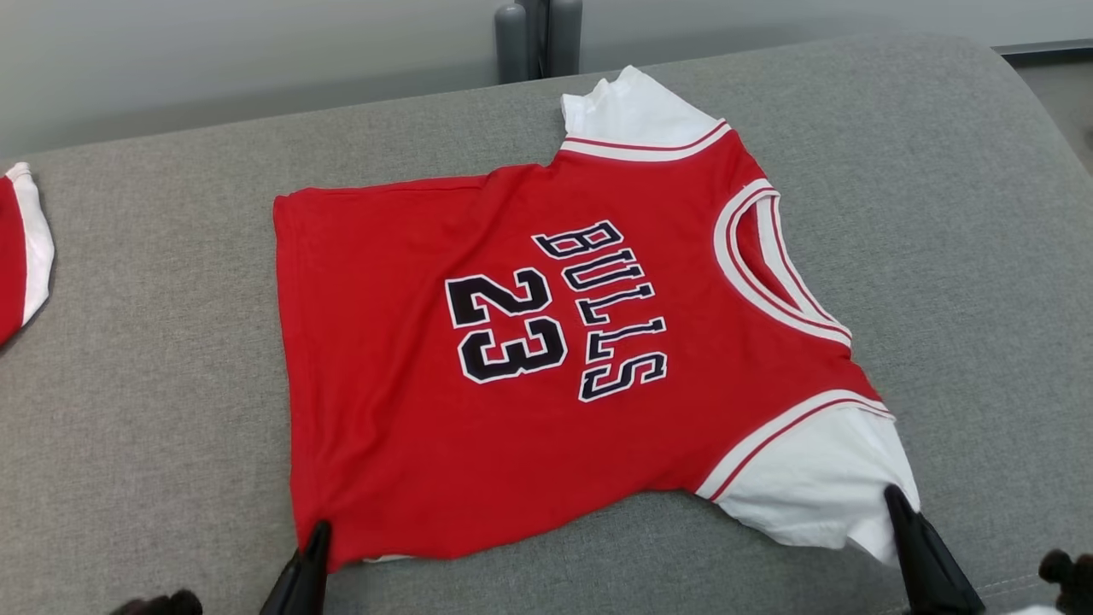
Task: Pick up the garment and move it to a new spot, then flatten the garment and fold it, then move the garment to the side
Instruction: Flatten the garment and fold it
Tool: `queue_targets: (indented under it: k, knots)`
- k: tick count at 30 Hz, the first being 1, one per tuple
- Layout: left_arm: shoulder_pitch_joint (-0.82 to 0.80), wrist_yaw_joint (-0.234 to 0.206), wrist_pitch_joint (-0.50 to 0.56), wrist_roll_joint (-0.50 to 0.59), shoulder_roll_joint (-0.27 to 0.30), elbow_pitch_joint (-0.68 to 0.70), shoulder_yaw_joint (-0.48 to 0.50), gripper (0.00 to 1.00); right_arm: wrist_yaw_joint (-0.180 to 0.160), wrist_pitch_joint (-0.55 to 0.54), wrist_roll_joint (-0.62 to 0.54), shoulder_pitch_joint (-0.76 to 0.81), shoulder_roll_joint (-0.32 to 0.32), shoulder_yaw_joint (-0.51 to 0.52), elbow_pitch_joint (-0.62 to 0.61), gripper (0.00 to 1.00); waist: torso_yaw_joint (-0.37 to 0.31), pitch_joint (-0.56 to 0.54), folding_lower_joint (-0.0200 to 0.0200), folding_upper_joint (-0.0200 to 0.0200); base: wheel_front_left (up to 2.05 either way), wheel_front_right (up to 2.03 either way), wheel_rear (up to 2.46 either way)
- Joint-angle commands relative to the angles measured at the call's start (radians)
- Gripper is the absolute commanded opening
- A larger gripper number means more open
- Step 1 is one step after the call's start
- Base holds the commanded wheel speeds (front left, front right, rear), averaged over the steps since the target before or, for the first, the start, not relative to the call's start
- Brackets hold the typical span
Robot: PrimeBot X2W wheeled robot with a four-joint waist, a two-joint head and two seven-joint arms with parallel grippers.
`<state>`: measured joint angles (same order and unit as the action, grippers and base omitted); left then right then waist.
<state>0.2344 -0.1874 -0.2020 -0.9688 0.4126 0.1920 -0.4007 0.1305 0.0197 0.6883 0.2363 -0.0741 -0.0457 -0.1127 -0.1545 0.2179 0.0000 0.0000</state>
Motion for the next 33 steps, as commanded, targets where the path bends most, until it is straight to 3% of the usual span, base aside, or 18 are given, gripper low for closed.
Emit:
queue_targets:
  k: [1, 6, 9, 17, 24, 25, 26, 27, 33]
  knots:
    - [-0.034, -0.011, 0.01, 0.01, 0.011, 0.012, 0.003, 0.0, 0.0, -0.007, 0.001, -0.037, 0.001, 0.001, 0.006, 0.0, -0.001, 0.0, 0.0, 0.0, 0.0, 0.0, 0.0]
    - [-0.144, -0.036, 0.098, -0.042, 0.018, 0.002, 0.036, 0.0, 0.0, -0.033, -0.025, -0.19, 0.011, 0.006, 0.078, 0.0, -0.009, 0.007, 0.0, 0.0, 0.0, 0.0, 0.0]
    - [-0.266, -0.055, 0.172, -0.065, 0.051, -0.058, 0.073, 0.0, 0.0, -0.06, -0.054, -0.341, 0.012, 0.003, 0.169, 0.0, -0.016, 0.052, 0.0, 0.0, 0.0, 0.0, 0.0]
    - [-0.454, -0.069, 0.295, -0.051, 0.073, -0.207, 0.041, 0.0, 0.0, -0.067, -0.079, -0.566, 0.001, -0.018, 0.338, 0.0, -0.009, 0.115, 0.0, 0.0, 0.0, 0.0, 0.0]
    - [-0.533, -0.052, 0.323, -0.023, 0.077, -0.305, 0.008, 0.0, 0.0, -0.043, -0.113, -0.729, -0.011, -0.064, 0.516, 0.0, -0.013, 0.144, 0.0, 0.0, 0.0, 0.0, 0.0]
    - [-0.539, -0.055, 0.317, -0.02, 0.075, -0.314, 0.011, 0.2, 0.0, -0.032, -0.12, -0.747, -0.014, -0.073, 0.533, 0.2, -0.013, 0.146, 0.0, 0.0, 0.0, 0.0, 0.0]
    - [-0.543, -0.055, 0.316, -0.017, 0.075, -0.321, 0.01, 0.82, 0.0, -0.02, -0.126, -0.763, -0.018, -0.08, 0.55, 0.58, -0.013, 0.147, 0.0, 0.0, 0.0, 0.0, 0.0]
    - [-0.546, -0.053, 0.318, -0.018, 0.074, -0.326, 0.009, 1.0, 0.0, -0.011, -0.131, -0.776, -0.022, -0.091, 0.566, 1.0, -0.013, 0.147, 0.0, 0.0, 0.0, 0.0, 0.0]
    - [-0.494, -0.057, 0.299, 0.009, 0.097, -0.297, -0.006, 1.0, 0.0, 0.055, -0.156, -0.781, -0.074, -0.143, 0.574, 1.0, -0.017, 0.118, 0.0, 0.0, 0.0, 0.0, 0.0]
